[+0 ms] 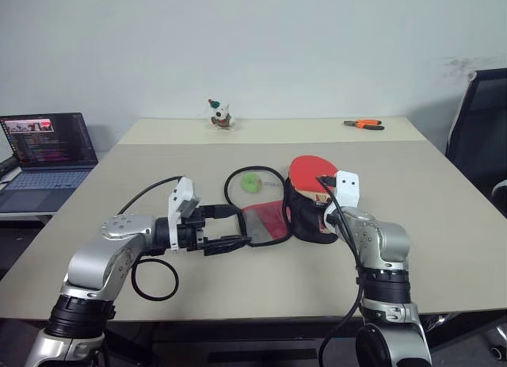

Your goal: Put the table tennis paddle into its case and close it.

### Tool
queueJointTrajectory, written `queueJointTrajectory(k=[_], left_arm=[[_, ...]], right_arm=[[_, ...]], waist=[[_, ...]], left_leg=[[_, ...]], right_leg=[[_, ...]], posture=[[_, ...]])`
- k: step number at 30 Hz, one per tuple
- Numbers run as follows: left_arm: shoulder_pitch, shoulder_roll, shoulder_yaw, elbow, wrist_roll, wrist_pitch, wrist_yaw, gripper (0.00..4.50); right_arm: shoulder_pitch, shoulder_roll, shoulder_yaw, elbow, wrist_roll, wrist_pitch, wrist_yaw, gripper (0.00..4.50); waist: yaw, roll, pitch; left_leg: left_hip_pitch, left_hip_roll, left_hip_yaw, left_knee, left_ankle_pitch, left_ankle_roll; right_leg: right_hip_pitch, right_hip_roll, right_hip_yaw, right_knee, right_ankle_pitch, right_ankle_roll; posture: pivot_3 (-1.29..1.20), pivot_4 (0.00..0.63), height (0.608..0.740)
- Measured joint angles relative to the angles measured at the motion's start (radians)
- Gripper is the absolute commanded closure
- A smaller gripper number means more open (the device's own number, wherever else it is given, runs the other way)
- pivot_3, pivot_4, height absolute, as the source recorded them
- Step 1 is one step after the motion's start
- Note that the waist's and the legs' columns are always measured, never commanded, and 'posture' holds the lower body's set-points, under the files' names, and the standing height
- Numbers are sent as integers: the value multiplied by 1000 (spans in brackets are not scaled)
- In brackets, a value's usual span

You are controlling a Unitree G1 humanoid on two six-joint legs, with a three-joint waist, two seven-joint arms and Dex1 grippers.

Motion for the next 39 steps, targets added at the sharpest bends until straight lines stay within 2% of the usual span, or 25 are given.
queueJointTrajectory(k=[7, 10, 20, 21, 22, 24, 29, 31, 34, 36, 39], left_arm=[[-19, 23, 39, 40, 3, -13, 4, 0], [-19, 24, 40, 40, 3, -20, 4, 0], [-18, 25, 40, 40, 5, -25, 7, 0], [-18, 25, 40, 40, 5, -26, 7, 0], [-18, 25, 40, 40, 6, -26, 7, 0], [-17, 25, 40, 40, 10, -27, 8, 0], [-18, 25, 40, 48, 27, -31, 26, 0], [-18, 23, 40, 58, 34, -31, 36, 0], [-20, 19, 38, 81, 67, -46, 80, 0], [-25, 15, 32, 119, 107, -67, 120, 0], [-33, 5, 27, 199, 165, -97, 179, 0]], right_arm=[[0, 1, 21, 118, -23, -105, -12, 3390], [3, 5, 29, 148, -40, -139, -22, 3390], [6, 6, 43, 169, -44, -174, -36, 3390], [6, 10, 42, 169, -43, -175, -39, 2678], [6, 15, 42, 168, -41, -176, -40, 2506], [7, 28, 41, 164, -40, -181, -45, 1878], [13, 36, 56, 148, -40, -181, -49, 30], [21, 26, 82, 118, -40, -172, -25, 30], [43, -57, 155, -30, 5, -106, 108, 30], [45, -171, 202, -163, 75, -62, 251, 30], [41, -350, 193, -282, 172, -36, 444, 30]], waist=[[-5, 0, 0], [-6, 0, 0], [-6, 0, 0], [-6, 0, 0], [-6, 0, 0], [-6, 0, 0], [-6, 0, 0], [-6, 0, 0], [-6, 0, 0], [-4, 0, 0], [1, -1, 0]], left_leg=[[-2, 0, 2, 0, 0, 0], [-8, 0, 2, 1, 0, 0], [-8, 0, 2, 1, 0, 0], [-8, 0, 2, 1, 0, 0], [-8, 0, 2, 1, 0, 0], [-8, 0, 2, 1, 0, 0], [-8, 0, 2, 2, 0, 0], [-8, 0, 1, 2, 0, 0], [-9, 0, 1, 2, 0, 0], [-9, 0, -1, 2, 0, 0], [-9, -1, -1, 2, 0, 0]], right_leg=[[-3, 0, 1, 0, 0, 0], [-9, 0, 1, 2, 0, 0], [-9, 0, 0, 2, 0, -1], [-9, 0, 0, 2, 0, -1], [-9, 0, 0, 2, 0, -1], [-9, 0, 0, 2, 0, -1], [-9, 0, 0, 3, 0, -1], [-9, 0, 0, 3, 0, -1], [-9, 0, 0, 2, 0, -1], [-9, 0, -1, 2, 0, 0], [-7, 0, -3, 1, 0, 0]], posture=[[0, 150, 740], [0, 150, 740], [0, 150, 740], [0, 150, 740], [0, 150, 740], [0, 150, 740], [0, 150, 740], [0, 150, 740], [0, 150, 740], [0, 150, 740], [0, 150, 740]])
